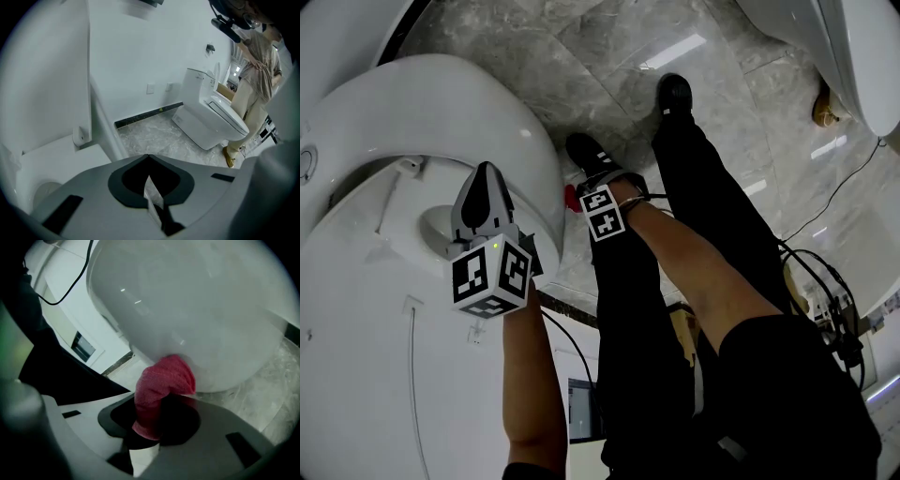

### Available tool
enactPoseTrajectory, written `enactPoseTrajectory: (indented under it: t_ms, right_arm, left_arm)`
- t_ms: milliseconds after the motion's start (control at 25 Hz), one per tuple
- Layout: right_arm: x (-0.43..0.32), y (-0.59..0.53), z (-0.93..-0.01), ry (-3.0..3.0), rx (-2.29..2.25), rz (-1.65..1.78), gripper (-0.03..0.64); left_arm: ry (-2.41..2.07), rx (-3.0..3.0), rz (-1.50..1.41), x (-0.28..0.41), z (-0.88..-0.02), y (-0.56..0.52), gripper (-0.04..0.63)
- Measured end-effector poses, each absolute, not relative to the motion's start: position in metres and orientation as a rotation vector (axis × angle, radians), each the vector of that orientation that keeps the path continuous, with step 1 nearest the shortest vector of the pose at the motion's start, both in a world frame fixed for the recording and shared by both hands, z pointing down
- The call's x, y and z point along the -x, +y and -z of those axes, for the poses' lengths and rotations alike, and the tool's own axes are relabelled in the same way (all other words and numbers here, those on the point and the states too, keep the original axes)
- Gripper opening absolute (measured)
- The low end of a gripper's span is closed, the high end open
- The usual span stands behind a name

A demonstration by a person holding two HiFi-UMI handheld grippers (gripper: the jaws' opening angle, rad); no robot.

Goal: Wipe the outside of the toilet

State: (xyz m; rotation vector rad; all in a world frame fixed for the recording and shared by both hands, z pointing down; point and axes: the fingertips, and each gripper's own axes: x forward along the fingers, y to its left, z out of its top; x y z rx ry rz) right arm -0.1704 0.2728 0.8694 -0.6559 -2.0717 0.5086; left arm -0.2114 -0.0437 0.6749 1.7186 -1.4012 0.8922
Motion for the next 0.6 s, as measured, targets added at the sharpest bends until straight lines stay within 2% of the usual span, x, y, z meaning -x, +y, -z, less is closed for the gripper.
enactPoseTrajectory:
  t_ms: [80,200,400,600]
  right_arm:
    - [0.156,0.275,-0.866,-2.037,0.717,-0.512,0.138]
    - [0.134,0.230,-0.869,-2.048,0.557,-0.569,0.138]
    - [0.113,0.088,-0.870,-2.161,0.244,-0.483,0.138]
    - [0.141,-0.042,-0.857,-2.264,0.079,-0.352,0.138]
  left_arm:
    - [-1.401,-1.710,-0.905,0.210,-0.678,-0.046,0.011]
    - [-1.407,-1.704,-0.926,0.208,-0.676,-0.049,0.010]
    - [-1.412,-1.698,-0.918,0.192,-0.677,-0.068,0.009]
    - [-1.434,-1.698,-0.935,0.187,-0.677,-0.093,0.009]
